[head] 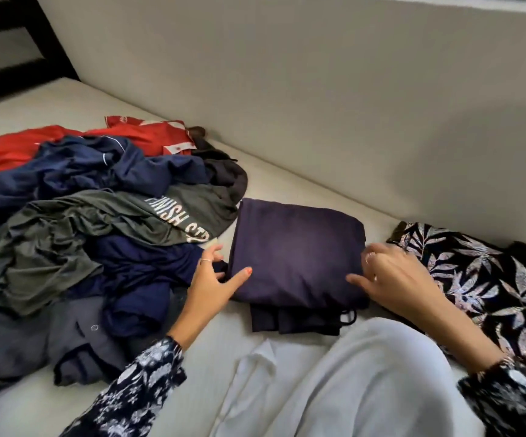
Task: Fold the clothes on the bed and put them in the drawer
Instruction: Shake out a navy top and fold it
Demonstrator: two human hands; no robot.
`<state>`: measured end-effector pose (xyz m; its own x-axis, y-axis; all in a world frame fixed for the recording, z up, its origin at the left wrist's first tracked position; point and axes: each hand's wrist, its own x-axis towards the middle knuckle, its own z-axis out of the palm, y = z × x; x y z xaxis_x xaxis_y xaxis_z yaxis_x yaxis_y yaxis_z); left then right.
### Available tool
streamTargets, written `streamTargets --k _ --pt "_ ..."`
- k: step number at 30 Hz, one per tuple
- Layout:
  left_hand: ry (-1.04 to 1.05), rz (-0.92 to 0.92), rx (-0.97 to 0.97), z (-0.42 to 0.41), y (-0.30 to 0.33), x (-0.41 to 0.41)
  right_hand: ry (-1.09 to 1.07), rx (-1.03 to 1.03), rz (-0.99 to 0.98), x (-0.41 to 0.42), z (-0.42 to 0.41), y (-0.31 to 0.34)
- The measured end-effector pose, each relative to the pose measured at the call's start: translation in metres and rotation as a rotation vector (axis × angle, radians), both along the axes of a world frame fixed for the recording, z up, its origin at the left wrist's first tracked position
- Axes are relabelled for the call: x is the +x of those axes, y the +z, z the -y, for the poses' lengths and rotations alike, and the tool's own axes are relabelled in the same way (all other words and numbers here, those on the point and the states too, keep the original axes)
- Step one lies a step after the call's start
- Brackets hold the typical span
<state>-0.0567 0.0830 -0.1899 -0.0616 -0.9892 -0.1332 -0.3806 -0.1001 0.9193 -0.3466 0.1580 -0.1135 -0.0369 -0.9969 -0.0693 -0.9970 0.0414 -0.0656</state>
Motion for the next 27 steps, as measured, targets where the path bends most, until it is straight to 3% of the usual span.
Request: streamTargets --k 3,5,9,16,19,24,27 --pt "0.085 -0.163 0.324 0.002 -0.005 -0.019 0.027 -0.075 0.132 0.035 0.013 0.001" --pt "0.112 -0.335 0.47 0.002 -0.014 -0.027 0.109 0.096 0.23 0.058 0.021 -0.011" --pt "0.145 -0.352 0.52 0.008 -0.013 -0.028 0.157 0.475 0.079 0.089 0.025 -0.049" --pt "0.0 -0.195 0.594 0.024 -0.018 -0.021 0.185 0.457 -0.106 0.101 0.026 -0.066" --pt "-0.013 -0.277 0.645 0.029 -0.019 -0.028 0.203 0.472 -0.03 0.095 0.032 -0.065" --pt "0.03 -0.466 0.721 0.031 -0.014 -0.048 0.193 0.554 0.289 0.07 0.05 -0.051" --pt "0.058 -0.488 0.72 0.035 -0.014 -0.056 0.168 0.591 0.386 0.056 0.056 -0.045"
